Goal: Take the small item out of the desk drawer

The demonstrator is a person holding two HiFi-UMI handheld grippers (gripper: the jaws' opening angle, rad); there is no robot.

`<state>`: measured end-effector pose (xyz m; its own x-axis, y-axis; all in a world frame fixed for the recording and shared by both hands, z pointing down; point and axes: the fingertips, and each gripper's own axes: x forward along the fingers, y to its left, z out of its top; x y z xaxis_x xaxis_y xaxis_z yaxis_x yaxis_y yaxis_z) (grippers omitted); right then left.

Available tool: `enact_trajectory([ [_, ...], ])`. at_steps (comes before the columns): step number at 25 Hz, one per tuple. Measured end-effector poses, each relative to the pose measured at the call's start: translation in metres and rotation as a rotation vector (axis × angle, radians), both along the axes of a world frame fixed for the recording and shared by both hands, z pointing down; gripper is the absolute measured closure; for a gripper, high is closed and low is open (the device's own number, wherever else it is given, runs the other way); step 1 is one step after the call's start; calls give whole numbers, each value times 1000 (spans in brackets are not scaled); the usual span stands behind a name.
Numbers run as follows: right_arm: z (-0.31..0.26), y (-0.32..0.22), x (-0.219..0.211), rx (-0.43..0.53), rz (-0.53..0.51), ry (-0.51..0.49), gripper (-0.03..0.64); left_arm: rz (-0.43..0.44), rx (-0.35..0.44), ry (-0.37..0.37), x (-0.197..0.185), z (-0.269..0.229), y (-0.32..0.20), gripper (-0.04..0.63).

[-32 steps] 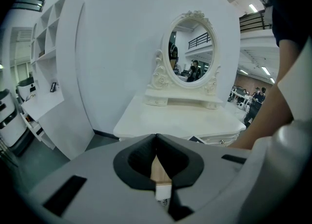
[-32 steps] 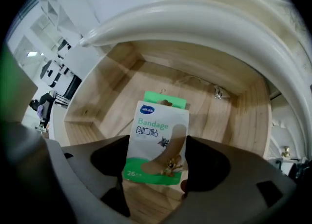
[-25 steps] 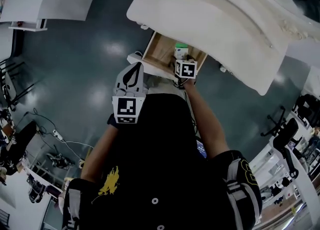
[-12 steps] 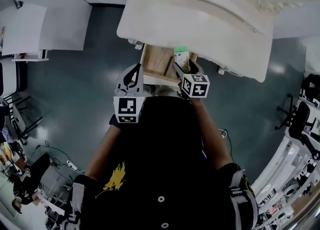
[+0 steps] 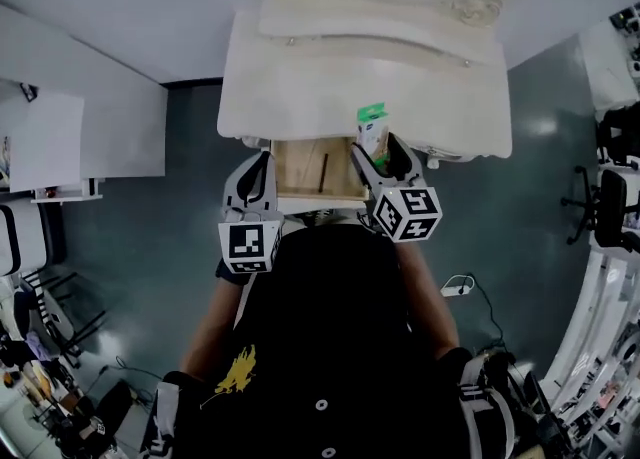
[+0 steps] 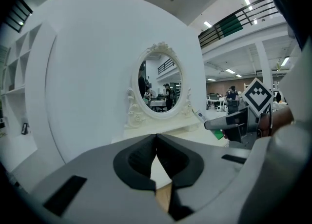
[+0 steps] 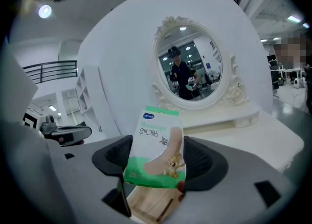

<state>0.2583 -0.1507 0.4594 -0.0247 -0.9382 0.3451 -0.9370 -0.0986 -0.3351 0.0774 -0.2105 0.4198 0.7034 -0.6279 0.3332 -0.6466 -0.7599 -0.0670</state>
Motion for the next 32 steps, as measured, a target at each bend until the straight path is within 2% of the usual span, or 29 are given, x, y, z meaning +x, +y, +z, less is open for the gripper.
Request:
enact_trajectory([
  [5,-47,8,15,97,29,36,273,41,51,37,22,-29,-1,581],
  [12,-73,19,25,161,40,37,273,70,73,53,36,-44,8,581],
  [19,-90,25,40,192,40,48,274,98,82,53,59,-53,17,581],
  [32,-107,26,44,226,51,69,275,139,96,57,68,-61,18,581],
])
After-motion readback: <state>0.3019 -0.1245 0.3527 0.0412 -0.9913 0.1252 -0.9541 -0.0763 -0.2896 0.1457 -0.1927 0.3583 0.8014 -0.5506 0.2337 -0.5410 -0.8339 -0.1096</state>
